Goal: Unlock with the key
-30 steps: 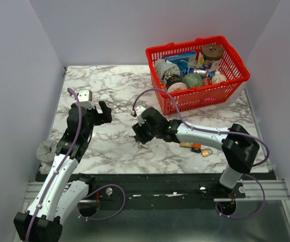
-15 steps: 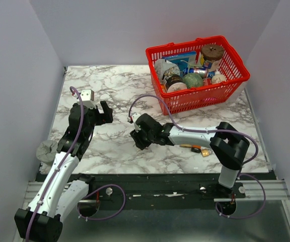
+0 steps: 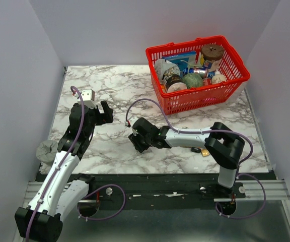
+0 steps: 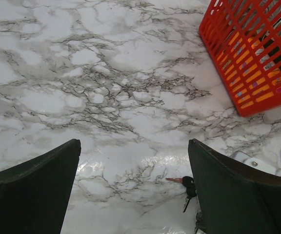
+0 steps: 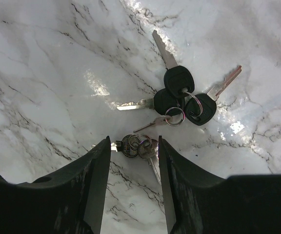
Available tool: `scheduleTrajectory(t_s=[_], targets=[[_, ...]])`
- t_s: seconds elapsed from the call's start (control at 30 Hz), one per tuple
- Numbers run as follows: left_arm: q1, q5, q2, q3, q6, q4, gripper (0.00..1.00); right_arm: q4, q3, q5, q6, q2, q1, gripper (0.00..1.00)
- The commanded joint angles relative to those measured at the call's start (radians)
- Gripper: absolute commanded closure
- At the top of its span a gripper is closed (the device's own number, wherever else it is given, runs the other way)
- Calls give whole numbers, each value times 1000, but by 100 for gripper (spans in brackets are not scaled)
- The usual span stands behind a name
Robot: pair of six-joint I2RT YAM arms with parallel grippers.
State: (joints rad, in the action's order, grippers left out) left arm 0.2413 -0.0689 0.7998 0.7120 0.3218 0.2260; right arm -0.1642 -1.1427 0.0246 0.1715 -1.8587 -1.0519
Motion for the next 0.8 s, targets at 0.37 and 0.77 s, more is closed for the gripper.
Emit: scheduleTrajectory(t_s=[0.37,0.77], targets=[[-8,20,1,26,2,15,1,31,0,92,-18,-60,-17,54],[-8,46,-2,23,-1,6,1,17,8,77,14,-25,-17,76]])
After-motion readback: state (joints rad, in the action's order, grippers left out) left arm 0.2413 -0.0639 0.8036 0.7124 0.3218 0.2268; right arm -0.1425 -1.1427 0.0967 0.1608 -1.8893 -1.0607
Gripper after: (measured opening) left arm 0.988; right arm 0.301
